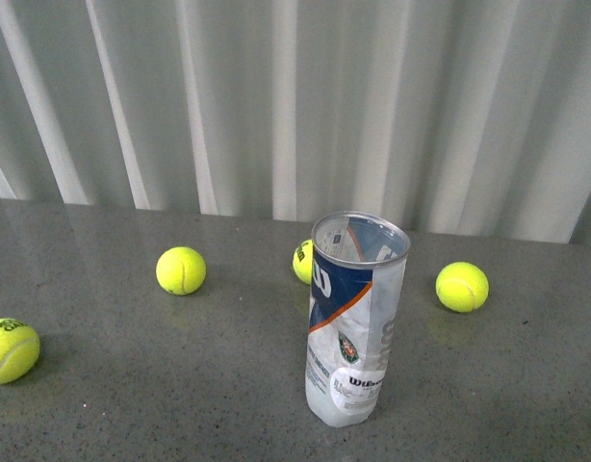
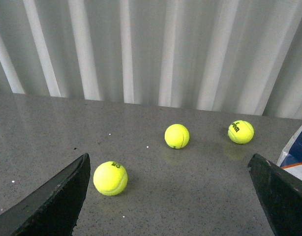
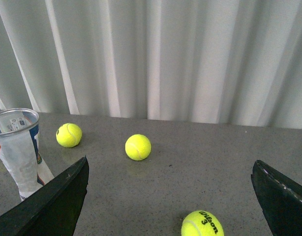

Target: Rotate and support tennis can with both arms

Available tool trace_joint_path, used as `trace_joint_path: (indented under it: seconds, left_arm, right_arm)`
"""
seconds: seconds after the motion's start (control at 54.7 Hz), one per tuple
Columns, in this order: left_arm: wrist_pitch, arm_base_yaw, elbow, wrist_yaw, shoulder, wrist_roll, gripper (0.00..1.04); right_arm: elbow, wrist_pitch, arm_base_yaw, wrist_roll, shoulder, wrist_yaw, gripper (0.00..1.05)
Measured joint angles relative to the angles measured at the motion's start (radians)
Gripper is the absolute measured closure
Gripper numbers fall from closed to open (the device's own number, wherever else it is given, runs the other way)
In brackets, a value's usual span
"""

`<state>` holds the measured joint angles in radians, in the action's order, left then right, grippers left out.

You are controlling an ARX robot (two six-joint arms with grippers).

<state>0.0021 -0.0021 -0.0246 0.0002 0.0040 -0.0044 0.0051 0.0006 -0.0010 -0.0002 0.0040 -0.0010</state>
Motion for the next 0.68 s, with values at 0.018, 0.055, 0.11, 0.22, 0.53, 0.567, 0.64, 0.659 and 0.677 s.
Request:
trace_joint_path:
  seconds: [0.018, 0.055, 0.11, 0.22, 0.53, 0.567, 0.64, 0.659, 0.677]
  left_arm:
    - [0.0, 0.0, 0.0, 0.0, 0.0, 0.0, 0.07]
    - [0.0, 0.0, 0.0, 0.0, 0.0, 0.0, 0.07]
    - [0.0, 0.0, 0.0, 0.0, 0.0, 0.0, 0.07]
    - [0.0, 0.0, 0.0, 0.0, 0.0, 0.0, 0.07]
    - [0.0, 0.0, 0.0, 0.0, 0.0, 0.0, 0.07]
    - [0.0, 0.0, 0.0, 0.0, 0.0, 0.0, 0.07]
    - [0.0, 0.0, 0.0, 0.0, 0.0, 0.0, 0.07]
    - [0.0, 0.0, 0.0, 0.0, 0.0, 0.0, 0.07]
    - [0.0, 0.0, 0.0, 0.0, 0.0, 0.0, 0.07]
  right_arm:
    - [0.0, 0.0, 0.0, 0.0, 0.0, 0.0, 0.07]
    - [0.0, 0.0, 0.0, 0.0, 0.0, 0.0, 0.07]
    - [0.0, 0.0, 0.0, 0.0, 0.0, 0.0, 0.07]
    - [0.0, 0.0, 0.0, 0.0, 0.0, 0.0, 0.07]
    - [0.0, 0.0, 0.0, 0.0, 0.0, 0.0, 0.07]
    - [0.0, 0.0, 0.0, 0.0, 0.0, 0.0, 0.07]
    - [0.0, 0.0, 0.0, 0.0, 0.0, 0.0, 0.07]
    - [0.0, 0.0, 0.0, 0.0, 0.0, 0.0, 0.07]
    - [0.0, 0.0, 0.0, 0.0, 0.0, 0.0, 0.07]
